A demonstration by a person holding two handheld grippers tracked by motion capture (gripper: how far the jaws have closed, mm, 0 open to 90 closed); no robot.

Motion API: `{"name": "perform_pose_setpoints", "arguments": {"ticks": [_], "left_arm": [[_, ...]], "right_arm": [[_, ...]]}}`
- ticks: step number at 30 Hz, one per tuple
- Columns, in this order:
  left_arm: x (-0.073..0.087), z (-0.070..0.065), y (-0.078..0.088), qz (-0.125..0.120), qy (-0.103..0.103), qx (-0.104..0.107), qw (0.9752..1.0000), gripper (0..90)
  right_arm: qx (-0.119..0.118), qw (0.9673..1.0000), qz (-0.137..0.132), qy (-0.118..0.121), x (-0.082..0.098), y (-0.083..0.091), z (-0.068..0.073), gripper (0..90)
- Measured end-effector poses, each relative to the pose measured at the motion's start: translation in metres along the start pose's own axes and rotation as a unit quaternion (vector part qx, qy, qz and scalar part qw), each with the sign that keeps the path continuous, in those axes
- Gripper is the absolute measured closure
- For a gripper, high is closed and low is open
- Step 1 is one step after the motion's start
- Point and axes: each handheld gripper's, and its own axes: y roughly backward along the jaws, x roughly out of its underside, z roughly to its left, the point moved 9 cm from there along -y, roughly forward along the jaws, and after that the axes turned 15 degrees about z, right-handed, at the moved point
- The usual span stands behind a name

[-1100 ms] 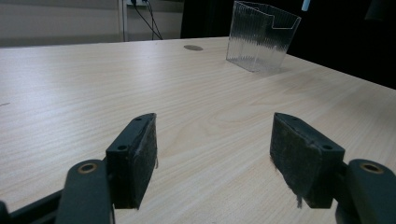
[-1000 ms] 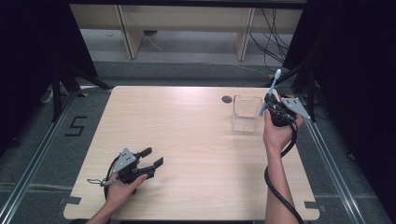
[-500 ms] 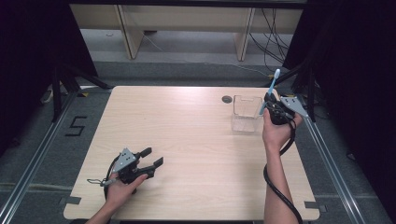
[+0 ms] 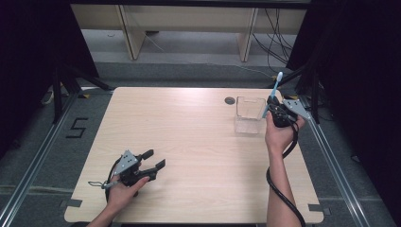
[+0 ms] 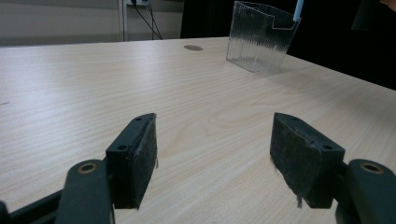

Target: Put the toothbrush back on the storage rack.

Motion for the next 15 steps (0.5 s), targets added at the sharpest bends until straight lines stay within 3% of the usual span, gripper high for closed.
{"name": "perform_pose_setpoints", "arguments": {"ticks": [1, 13, 15], "left_arm": [[0.0000, 0.0000, 0.0000, 0.000, 0.000, 0.000, 1.0000, 31.5], [0.0000, 0.0001, 0.0000, 0.000, 0.000, 0.001, 1.0000, 31.5], [0.0000, 0.0001, -0.0001, 0.001, 0.000, 0.000, 1.0000, 31.5]], "right_arm": [[0.001, 1.0000, -0.001, 0.010, -0.0001, -0.0006, -0.0011, 79.3], [0.001, 1.0000, 0.002, 0.001, 0.0067, -0.0028, -0.0008, 79.2], [0.002, 0.9999, 0.008, 0.011, 0.0093, -0.0029, -0.0013, 79.2]]}}
